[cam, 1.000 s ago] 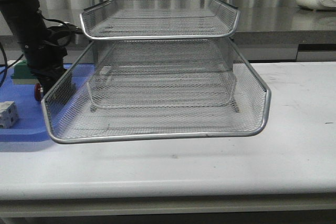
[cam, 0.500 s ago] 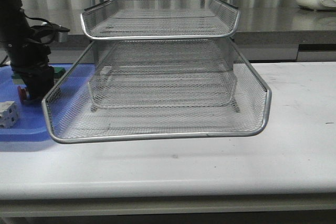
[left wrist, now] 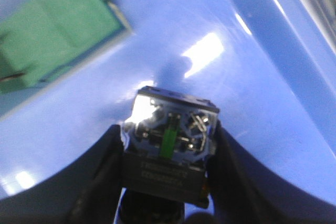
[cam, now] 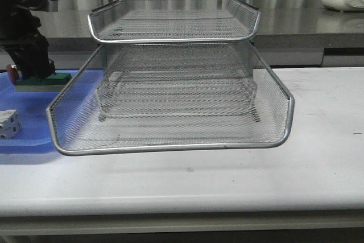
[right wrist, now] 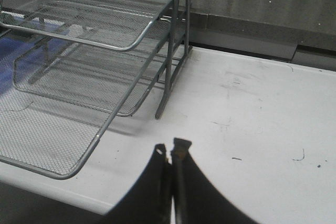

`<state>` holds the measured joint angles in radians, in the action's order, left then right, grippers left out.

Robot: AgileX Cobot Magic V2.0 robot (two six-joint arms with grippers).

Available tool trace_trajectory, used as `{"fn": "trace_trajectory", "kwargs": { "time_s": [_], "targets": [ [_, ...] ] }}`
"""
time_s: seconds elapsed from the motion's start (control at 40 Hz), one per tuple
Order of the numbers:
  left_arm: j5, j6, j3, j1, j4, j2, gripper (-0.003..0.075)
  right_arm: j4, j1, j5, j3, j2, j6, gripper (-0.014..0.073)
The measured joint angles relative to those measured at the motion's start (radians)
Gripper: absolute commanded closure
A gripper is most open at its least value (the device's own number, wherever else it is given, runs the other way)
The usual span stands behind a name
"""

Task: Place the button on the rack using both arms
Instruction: 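Lift the red-capped button out of the blue tray with the left gripper, then carry the button over the pulled-out mesh tray and lower it inside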

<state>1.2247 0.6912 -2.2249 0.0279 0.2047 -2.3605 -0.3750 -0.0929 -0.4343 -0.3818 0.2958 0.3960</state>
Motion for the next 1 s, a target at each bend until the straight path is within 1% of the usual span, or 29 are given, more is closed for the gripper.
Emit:
{"fn": "trace_trajectory", "kwargs": {
  "time_s": [0.2, 0.3, 0.6, 0.82, 1.0],
  "targets": [
    [0.016, -0.129, -0.007, 0.002, -0.075, 0.046, 0.0543, 0.000, 0.000, 0.000, 0.000, 0.000, 0.000, 0.0653],
    [0.016, -0.177, 0.027, 0.004, -0.093, 0.103, 0.0543, 0.000, 0.000, 0.000, 0.000, 0.000, 0.000, 0.0653],
    [0.020, -0.210, 0.287, -0.019, -0.095, 0.382, 0.0543, 0.000, 0.000, 0.000, 0.000, 0.000, 0.000, 0.0653],
    [0.024, -0.213, 0.451, -0.098, -0.077, 0.567, 0.0543, 0.000, 0.000, 0.000, 0.000, 0.000, 0.000, 0.0653],
    [0.026, -0.215, 0.482, -0.210, -0.058, 0.633, 0.0543, 0.000, 0.000, 0.000, 0.000, 0.000, 0.000, 0.0653]
  ]
}}
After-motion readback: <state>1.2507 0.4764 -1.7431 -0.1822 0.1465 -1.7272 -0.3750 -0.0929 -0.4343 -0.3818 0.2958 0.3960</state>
